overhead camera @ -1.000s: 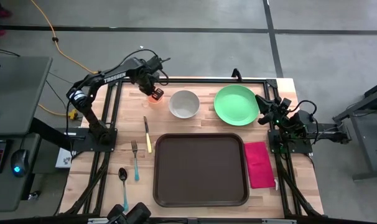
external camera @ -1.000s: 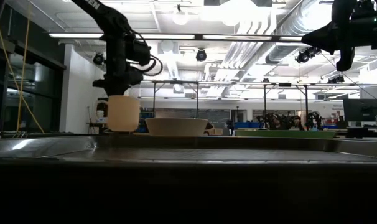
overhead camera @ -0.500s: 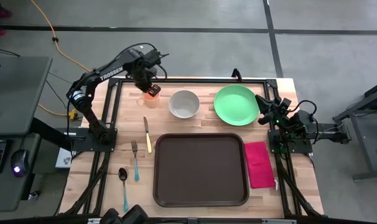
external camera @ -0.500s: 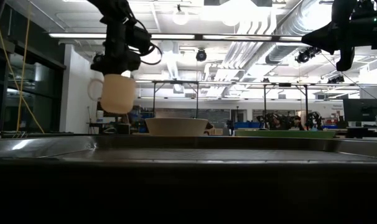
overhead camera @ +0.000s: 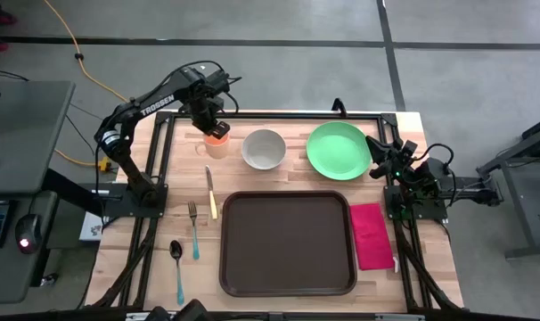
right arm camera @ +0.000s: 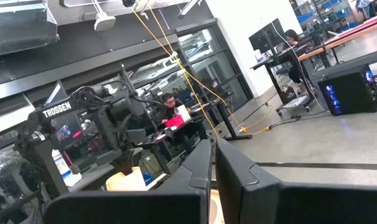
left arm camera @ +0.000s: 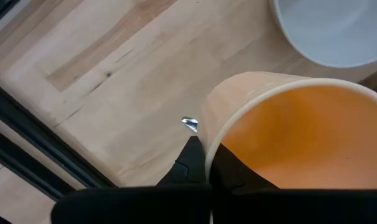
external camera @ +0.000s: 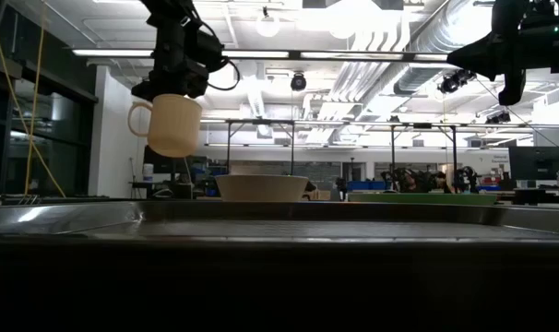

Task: Set up tray
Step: Put the peach mug on the black tray

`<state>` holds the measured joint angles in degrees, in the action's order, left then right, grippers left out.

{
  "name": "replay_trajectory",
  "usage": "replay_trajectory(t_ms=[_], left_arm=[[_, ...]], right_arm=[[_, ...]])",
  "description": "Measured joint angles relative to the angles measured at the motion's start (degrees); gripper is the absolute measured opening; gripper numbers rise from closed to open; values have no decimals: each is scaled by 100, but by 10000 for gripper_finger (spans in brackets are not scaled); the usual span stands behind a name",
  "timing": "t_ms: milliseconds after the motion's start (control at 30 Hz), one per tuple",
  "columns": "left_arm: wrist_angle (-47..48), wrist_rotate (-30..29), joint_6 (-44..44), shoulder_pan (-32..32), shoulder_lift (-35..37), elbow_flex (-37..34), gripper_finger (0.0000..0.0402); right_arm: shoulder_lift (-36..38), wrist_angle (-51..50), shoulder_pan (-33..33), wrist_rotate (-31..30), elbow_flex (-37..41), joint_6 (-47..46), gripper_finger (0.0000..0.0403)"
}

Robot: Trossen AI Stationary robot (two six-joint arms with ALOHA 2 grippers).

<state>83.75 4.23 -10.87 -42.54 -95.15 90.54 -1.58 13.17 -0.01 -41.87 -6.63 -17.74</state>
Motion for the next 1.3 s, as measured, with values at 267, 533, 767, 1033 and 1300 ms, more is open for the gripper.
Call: replay_trajectory(t_ms=[267,533,767,1033,1300], left_arm=[[55,48,-233,493,210,0,18],[257,171,-636,1001,414,0,18],[341,203,-969,1398,441,-2,18],[262,92,-1507,1736,441,-2,18],[-138,1,-1754,2213,439,-2,18]], right_arm=[[0,4,2,-21,0,1,0],[0,20,1,-20,0,2,0],[0,17,0,-22,0,24,0],[0,19,2,-60,0,24,0],[0,117,2,-111,0,24,0]])
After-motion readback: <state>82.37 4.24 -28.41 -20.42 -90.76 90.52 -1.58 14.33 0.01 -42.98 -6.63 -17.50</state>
